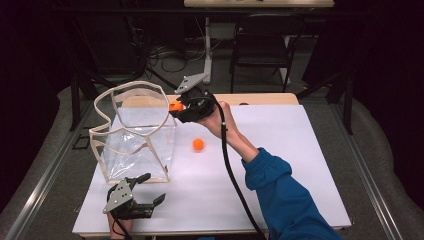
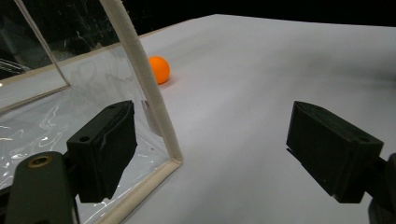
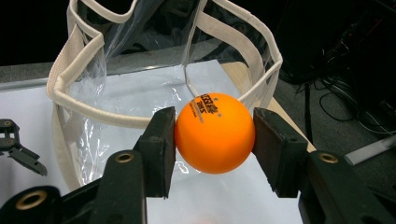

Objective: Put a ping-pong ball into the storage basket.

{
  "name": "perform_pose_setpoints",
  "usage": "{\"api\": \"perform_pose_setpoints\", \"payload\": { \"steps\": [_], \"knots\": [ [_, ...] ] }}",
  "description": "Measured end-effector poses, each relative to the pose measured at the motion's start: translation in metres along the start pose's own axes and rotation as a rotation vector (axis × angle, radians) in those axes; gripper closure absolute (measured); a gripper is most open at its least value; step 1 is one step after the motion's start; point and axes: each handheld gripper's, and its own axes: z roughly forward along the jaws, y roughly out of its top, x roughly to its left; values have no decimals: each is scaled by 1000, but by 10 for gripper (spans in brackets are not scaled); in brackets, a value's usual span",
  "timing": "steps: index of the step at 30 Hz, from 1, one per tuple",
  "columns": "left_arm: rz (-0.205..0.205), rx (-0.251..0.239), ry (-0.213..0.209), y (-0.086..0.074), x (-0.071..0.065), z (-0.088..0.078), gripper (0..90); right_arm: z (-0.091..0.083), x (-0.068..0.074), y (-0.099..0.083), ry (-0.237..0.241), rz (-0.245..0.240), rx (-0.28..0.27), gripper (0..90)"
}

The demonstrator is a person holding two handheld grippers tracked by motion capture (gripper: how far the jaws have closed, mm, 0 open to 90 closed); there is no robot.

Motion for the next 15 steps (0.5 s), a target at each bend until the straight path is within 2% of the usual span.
{"api": "perform_pose_setpoints", "payload": {
  "steps": [15],
  "knots": [
    [-1,-2,6,0,0,0,159,3,0,11,-9,-7,-9,507]
  ]
}}
